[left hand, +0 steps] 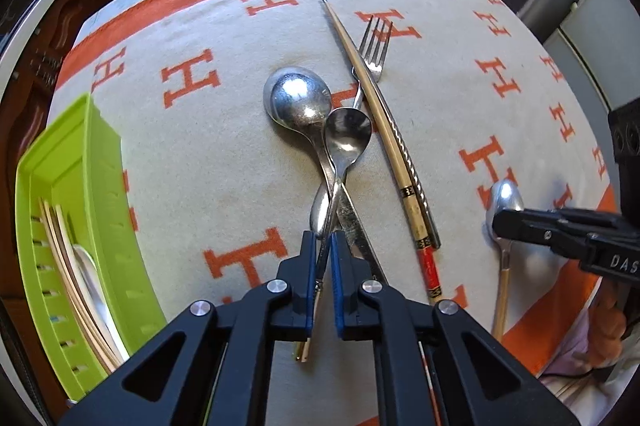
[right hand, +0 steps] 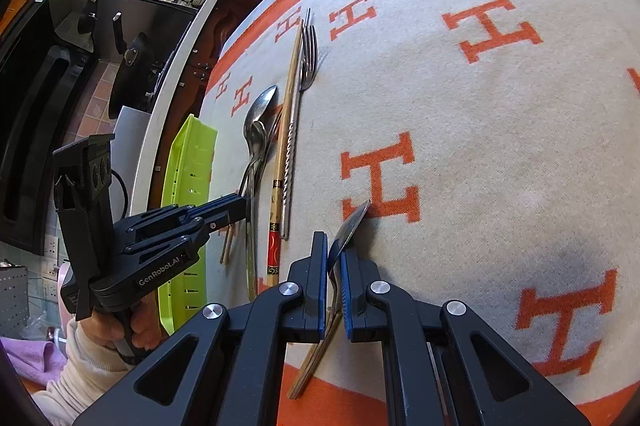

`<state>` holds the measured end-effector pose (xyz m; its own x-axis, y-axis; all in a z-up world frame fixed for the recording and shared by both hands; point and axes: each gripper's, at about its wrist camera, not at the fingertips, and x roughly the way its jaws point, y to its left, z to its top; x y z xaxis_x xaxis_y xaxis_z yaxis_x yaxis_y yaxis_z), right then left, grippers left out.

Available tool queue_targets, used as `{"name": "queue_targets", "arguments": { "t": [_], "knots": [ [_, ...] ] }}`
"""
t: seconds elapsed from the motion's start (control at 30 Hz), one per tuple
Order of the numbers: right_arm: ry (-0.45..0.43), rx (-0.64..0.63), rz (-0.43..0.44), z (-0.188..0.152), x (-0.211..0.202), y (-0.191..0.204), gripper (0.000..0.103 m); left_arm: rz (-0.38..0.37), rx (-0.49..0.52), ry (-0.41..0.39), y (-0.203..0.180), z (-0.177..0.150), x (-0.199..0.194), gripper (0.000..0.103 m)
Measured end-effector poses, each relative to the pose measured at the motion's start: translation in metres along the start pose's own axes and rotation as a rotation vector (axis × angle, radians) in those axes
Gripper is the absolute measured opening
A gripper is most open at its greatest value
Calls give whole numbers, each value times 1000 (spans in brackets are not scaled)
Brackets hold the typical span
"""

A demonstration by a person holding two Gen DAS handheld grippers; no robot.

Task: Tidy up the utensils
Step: 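Grasp a small metal spoon with the left tool while the right tool holds its spoon, then carry both held spoons over the green tray with both tools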

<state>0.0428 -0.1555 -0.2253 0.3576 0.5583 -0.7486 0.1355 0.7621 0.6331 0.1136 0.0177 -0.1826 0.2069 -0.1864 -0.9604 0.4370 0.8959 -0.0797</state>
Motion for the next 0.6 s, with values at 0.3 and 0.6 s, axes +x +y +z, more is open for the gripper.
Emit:
{"name": "queue_targets", "arguments": {
  "t": [0.3,0.6],
  "knots": [
    [0,-11,-18,2,0,3,6,-30,-119,-60,8,-20,-27,2],
    [-46,-23,-30,-1,-14,15,4,-25,-187,-122,16,-38,-52,2]
  ]
}}
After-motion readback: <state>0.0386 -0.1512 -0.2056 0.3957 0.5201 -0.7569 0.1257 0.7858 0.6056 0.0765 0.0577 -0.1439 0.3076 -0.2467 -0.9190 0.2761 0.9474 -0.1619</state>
